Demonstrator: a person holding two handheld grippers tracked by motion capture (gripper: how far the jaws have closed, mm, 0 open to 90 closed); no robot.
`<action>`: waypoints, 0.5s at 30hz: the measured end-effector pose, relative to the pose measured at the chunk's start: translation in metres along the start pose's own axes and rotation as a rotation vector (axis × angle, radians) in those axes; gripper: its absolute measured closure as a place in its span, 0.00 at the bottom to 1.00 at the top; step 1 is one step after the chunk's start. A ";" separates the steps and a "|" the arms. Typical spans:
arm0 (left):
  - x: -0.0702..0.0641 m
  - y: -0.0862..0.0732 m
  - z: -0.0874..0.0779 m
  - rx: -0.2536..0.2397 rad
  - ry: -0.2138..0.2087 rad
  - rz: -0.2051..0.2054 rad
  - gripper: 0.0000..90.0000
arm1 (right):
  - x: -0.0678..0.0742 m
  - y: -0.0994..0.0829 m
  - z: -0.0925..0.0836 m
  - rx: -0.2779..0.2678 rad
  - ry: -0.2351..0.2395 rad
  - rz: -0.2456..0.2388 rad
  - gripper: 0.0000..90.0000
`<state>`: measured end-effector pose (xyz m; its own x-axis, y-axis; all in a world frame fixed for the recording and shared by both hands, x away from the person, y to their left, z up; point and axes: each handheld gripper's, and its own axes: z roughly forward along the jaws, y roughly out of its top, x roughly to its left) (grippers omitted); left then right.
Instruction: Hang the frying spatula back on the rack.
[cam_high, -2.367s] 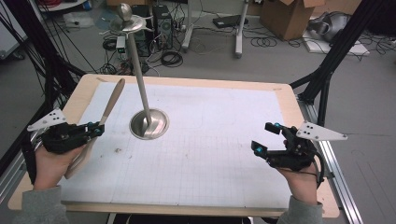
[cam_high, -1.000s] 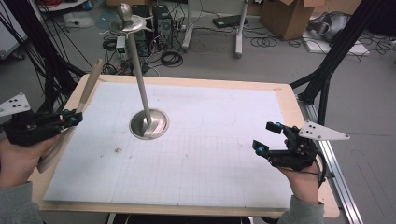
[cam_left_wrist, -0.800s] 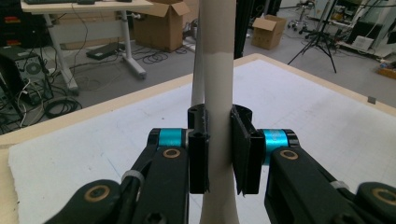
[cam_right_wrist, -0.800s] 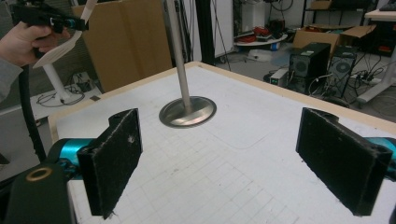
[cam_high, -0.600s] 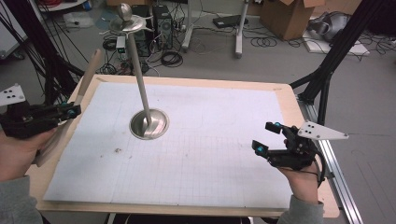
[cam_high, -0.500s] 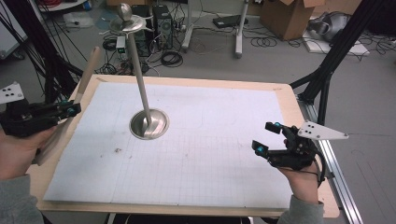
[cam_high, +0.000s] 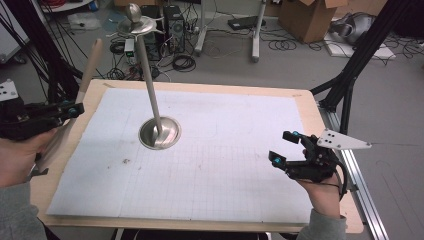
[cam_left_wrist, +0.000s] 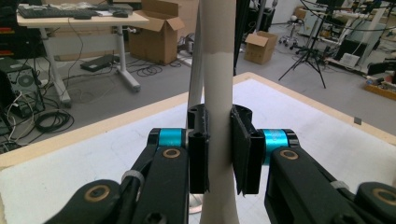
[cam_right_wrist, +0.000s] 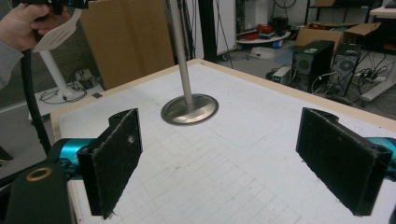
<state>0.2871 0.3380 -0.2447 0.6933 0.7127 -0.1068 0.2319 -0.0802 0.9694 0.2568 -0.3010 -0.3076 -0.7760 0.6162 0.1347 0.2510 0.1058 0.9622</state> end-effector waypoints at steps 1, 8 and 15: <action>0.000 0.001 0.000 -0.001 0.005 0.002 0.86 | 0.000 0.000 0.000 0.000 0.000 0.000 0.15; 0.000 0.007 0.002 -0.017 0.003 -0.005 0.87 | -0.001 0.000 -0.001 0.001 0.003 0.001 0.15; -0.002 0.010 0.006 -0.013 -0.007 -0.001 0.87 | -0.001 0.000 0.000 0.003 0.006 0.004 0.15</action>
<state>0.2922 0.3321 -0.2356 0.6979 0.7079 -0.1088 0.2233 -0.0707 0.9722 0.2570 -0.3016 -0.3076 -0.7784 0.6121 0.1398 0.2556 0.1056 0.9610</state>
